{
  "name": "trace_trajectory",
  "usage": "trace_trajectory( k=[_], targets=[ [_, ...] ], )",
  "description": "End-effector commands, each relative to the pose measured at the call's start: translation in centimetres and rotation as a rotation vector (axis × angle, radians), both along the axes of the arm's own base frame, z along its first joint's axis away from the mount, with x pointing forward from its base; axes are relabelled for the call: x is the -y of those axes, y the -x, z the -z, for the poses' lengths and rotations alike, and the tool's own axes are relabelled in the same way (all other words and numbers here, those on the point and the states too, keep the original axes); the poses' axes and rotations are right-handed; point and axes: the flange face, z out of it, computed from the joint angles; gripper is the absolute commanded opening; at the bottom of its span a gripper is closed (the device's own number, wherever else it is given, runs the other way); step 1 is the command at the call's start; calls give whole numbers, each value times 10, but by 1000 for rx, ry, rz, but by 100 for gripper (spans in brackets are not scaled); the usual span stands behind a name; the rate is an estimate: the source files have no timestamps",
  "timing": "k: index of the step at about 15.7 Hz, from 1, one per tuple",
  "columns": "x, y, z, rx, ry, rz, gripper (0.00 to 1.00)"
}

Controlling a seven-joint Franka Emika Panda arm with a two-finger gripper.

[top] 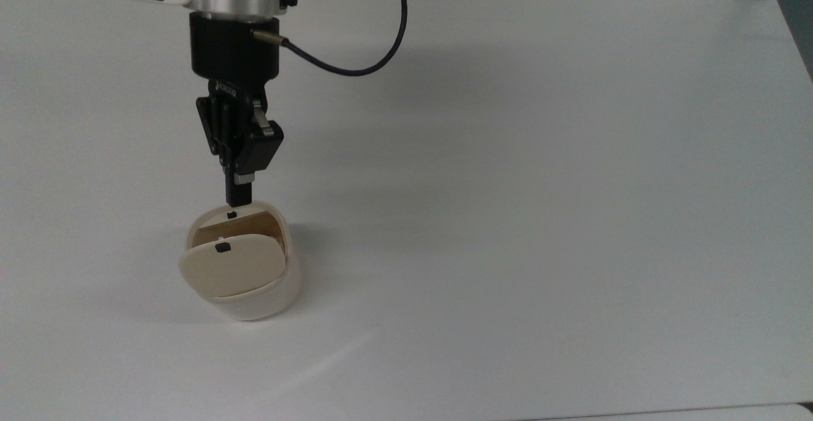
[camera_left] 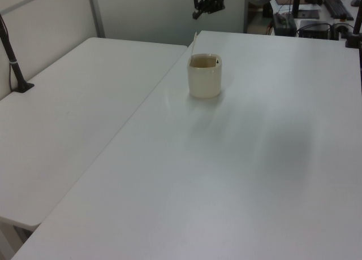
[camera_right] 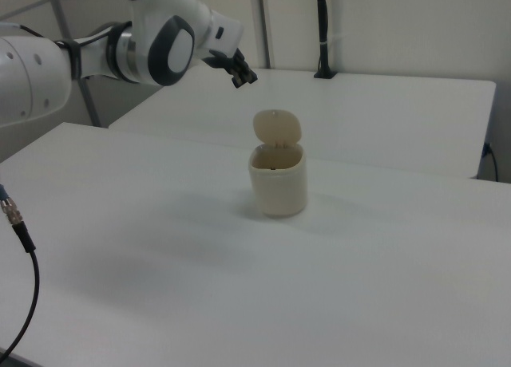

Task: Close the trash bin
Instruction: 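Move the gripper down over the open lid of the cream bin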

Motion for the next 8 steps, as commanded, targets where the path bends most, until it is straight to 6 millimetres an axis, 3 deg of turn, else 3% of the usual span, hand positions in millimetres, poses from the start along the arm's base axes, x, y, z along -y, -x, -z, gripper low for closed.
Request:
trace_trajectory(
  k=[1,8],
  targets=[
    [4,-26,8,54,-114,69,0],
    [4,-36,30,34,-126,86,0]
  ],
)
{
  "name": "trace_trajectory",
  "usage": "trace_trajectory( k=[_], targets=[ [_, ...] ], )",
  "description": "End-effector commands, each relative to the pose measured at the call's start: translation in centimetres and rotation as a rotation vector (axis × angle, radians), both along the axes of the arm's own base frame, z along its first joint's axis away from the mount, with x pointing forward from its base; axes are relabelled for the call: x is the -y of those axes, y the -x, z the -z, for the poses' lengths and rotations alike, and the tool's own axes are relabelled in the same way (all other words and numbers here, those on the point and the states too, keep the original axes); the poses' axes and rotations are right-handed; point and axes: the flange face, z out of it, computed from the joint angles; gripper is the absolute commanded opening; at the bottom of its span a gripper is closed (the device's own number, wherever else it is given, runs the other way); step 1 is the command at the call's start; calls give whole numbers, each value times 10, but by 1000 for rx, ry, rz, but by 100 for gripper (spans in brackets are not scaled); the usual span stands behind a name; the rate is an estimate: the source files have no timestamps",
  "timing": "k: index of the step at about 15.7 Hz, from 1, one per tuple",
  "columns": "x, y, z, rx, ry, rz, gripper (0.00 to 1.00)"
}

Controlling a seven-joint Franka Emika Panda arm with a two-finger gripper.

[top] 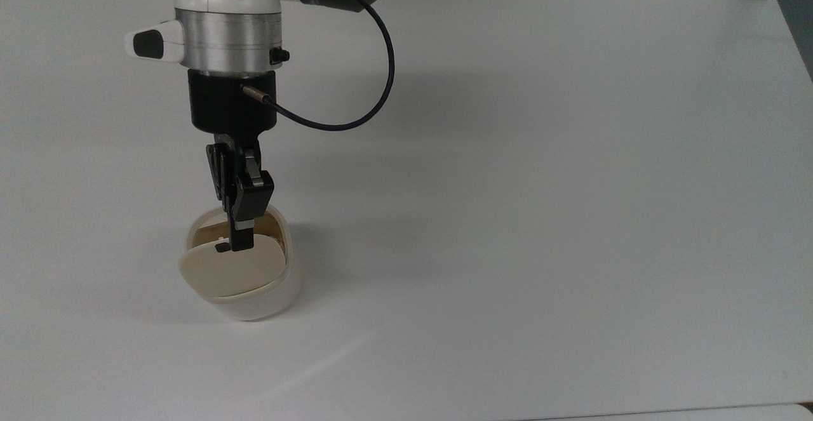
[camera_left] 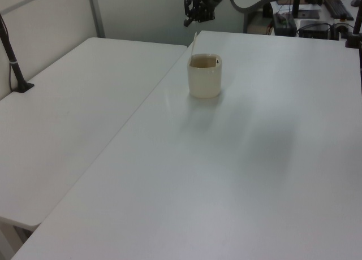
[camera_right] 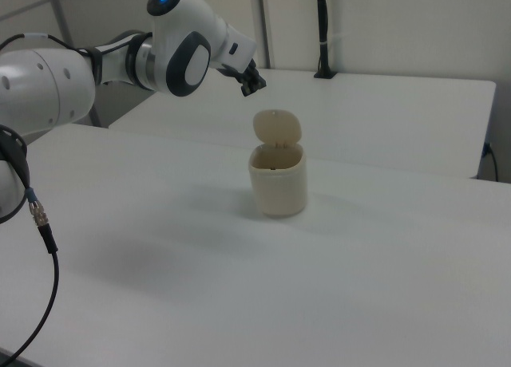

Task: Close the trash bin
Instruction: 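Move the gripper down over the open lid of the cream bin, then push the raised lid down onto the bin rim with the gripper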

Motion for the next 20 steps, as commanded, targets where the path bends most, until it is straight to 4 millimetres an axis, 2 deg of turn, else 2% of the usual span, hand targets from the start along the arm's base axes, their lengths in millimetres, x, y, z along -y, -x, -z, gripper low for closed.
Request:
trace_trajectory(
  k=[1,4,6,9,12,15,16,17,20],
  targets=[
    [2,-7,8,19,-16,21,0],
    [6,-9,10,43,-6,22,0],
    [13,-11,24,23,5,30,0],
    [18,-12,31,12,13,34,0],
    [21,-11,31,3,22,28,0],
    [34,-9,29,2,32,37,0],
    [33,-9,32,-6,40,27,0],
    [33,-7,44,-30,48,16,0],
    [34,-6,51,-47,51,10,0]
  ],
)
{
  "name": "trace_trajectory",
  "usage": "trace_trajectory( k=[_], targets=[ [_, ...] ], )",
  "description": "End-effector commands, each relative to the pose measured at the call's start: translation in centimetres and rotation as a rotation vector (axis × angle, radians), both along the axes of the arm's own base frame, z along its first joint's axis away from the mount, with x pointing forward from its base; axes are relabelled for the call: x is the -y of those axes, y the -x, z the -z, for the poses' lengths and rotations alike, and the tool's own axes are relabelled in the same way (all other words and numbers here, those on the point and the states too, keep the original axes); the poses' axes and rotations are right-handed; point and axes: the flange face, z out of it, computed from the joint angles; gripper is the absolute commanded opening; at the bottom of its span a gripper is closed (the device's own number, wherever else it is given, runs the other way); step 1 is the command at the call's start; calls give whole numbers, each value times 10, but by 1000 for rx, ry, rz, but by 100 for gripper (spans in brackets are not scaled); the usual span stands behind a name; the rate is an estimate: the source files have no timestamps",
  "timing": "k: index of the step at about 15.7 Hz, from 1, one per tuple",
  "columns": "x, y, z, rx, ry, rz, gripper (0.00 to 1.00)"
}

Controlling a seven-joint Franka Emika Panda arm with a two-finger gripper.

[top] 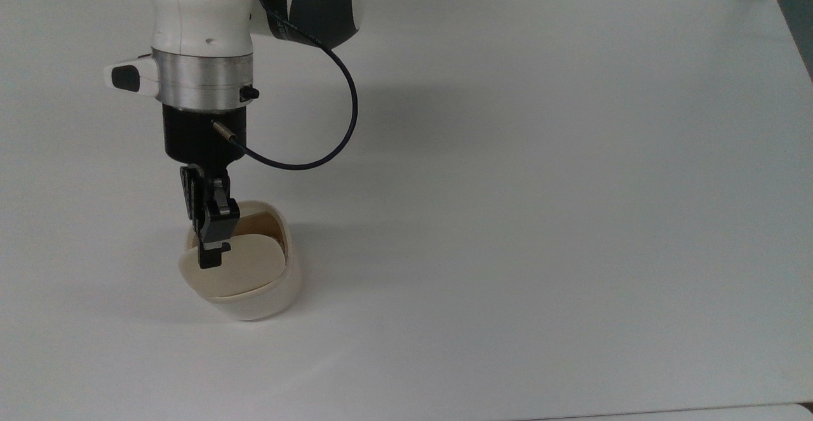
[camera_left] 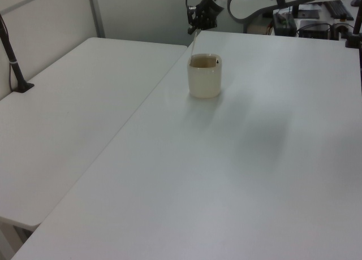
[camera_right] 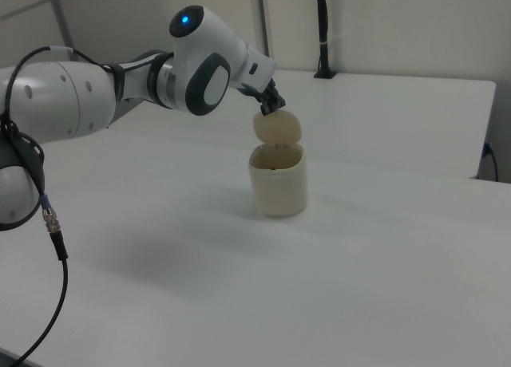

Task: Close the trash bin
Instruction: 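Push the raised lid down onto the bin rim with the gripper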

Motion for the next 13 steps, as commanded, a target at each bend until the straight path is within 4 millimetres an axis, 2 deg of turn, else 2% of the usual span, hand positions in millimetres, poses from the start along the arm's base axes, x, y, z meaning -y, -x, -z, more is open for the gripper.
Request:
trace_trajectory(
  k=[1,8,10,13],
  targets=[
    [-2,4,13,-35,13,-23,0],
    [8,28,10,-141,58,-104,0],
    [7,31,18,-202,67,-138,0],
    [11,38,49,-268,73,-158,0]
  ],
)
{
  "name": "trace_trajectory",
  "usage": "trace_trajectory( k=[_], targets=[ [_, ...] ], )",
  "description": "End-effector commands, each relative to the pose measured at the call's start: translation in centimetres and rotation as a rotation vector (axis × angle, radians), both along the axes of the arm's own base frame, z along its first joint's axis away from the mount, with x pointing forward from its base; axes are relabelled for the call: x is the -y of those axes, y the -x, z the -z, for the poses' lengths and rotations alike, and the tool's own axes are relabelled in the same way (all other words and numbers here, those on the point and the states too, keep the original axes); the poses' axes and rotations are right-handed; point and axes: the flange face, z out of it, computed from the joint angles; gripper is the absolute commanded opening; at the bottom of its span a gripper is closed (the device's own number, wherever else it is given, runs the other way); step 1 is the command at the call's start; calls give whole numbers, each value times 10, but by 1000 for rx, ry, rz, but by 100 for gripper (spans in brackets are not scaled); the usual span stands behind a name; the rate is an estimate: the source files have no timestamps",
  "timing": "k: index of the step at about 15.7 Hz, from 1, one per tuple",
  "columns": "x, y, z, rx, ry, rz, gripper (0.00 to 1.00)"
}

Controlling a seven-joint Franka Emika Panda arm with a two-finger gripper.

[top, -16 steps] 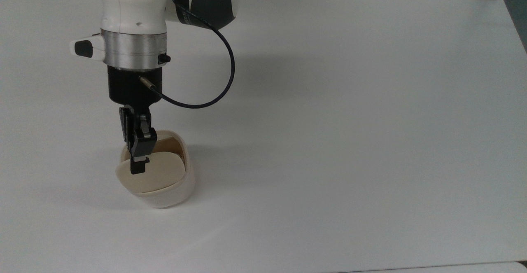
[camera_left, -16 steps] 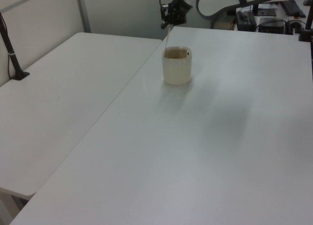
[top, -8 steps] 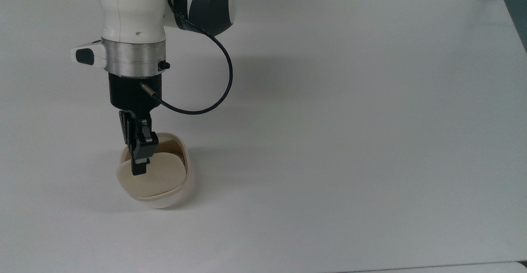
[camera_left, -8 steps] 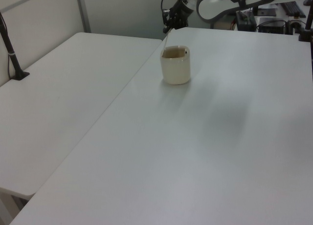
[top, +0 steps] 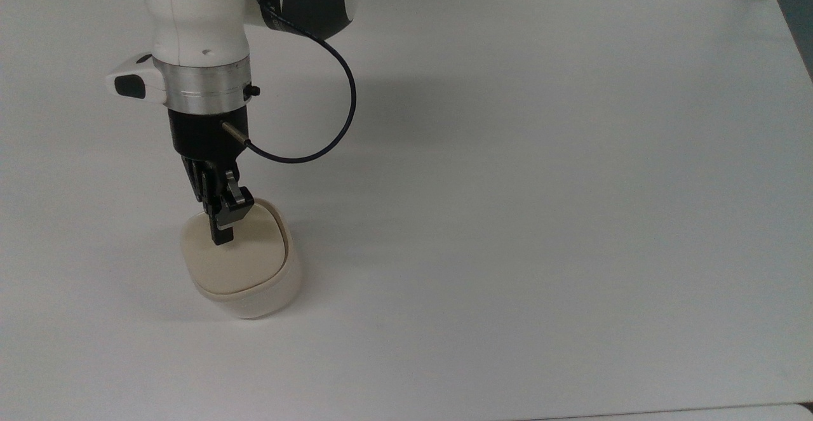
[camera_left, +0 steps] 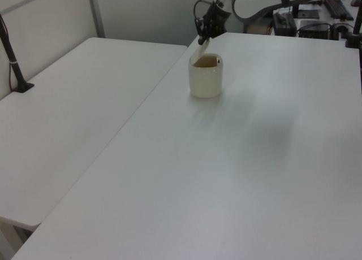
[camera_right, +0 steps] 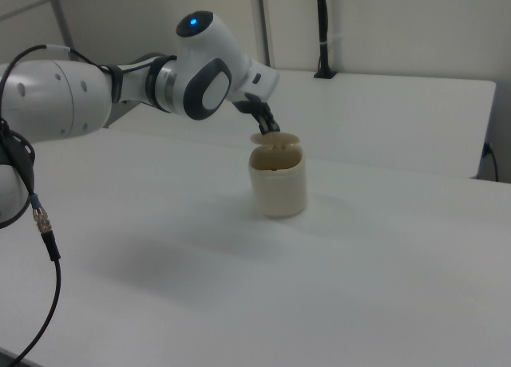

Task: Close the trash bin
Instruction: 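Push the raised lid down onto the bin rim with the gripper, then lift the gripper up and away from the closed bin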

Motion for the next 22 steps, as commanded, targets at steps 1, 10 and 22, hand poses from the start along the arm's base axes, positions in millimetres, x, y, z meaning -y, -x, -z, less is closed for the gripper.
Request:
trace_trajectory(
  k=[1,10,22],
  targets=[
    [3,19,31,-91,13,-53,0],
    [5,24,77,-169,29,-81,0],
    [0,68,-48,-174,-2,-98,100]
  ],
)
